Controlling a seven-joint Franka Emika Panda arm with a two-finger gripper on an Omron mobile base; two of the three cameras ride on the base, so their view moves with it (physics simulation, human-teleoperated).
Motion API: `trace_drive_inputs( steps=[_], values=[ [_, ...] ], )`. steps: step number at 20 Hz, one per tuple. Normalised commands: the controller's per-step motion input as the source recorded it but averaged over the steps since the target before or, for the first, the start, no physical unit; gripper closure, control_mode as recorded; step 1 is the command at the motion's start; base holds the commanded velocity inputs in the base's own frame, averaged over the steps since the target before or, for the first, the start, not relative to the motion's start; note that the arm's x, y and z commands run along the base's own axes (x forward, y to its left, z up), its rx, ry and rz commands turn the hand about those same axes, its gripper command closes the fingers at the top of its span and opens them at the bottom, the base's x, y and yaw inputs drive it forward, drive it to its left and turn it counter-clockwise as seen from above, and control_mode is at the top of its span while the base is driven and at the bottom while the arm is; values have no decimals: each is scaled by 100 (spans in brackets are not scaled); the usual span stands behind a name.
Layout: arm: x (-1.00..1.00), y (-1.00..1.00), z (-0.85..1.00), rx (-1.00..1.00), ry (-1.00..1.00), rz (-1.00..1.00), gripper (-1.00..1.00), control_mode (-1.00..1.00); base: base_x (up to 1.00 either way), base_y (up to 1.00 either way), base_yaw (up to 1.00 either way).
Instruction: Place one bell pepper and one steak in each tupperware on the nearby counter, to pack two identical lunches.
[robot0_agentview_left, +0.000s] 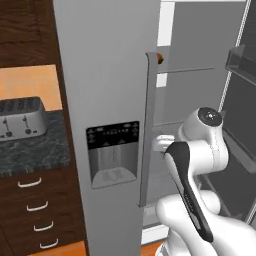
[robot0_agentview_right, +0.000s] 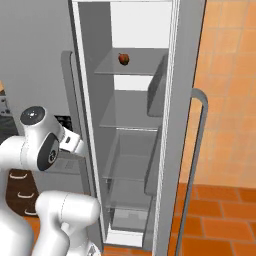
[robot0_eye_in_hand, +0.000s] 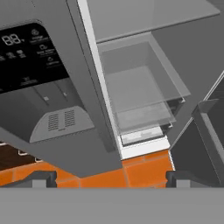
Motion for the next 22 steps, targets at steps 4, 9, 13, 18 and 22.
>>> trace_drive_inputs(
  steps=[4,9,13,18,22],
  values=[
    [0,0,0,0,0,0,-100,100,14,-26,7],
    [0,0,0,0,0,0,-100,100,12,-41,6],
    [0,0,0,0,0,0,-100,100,13,-48,5],
    [0,0,0,0,0,0,-100,100,28,-10,4],
    [20,0,0,1,-5,3,-100,-100,0,0,0]
  ],
)
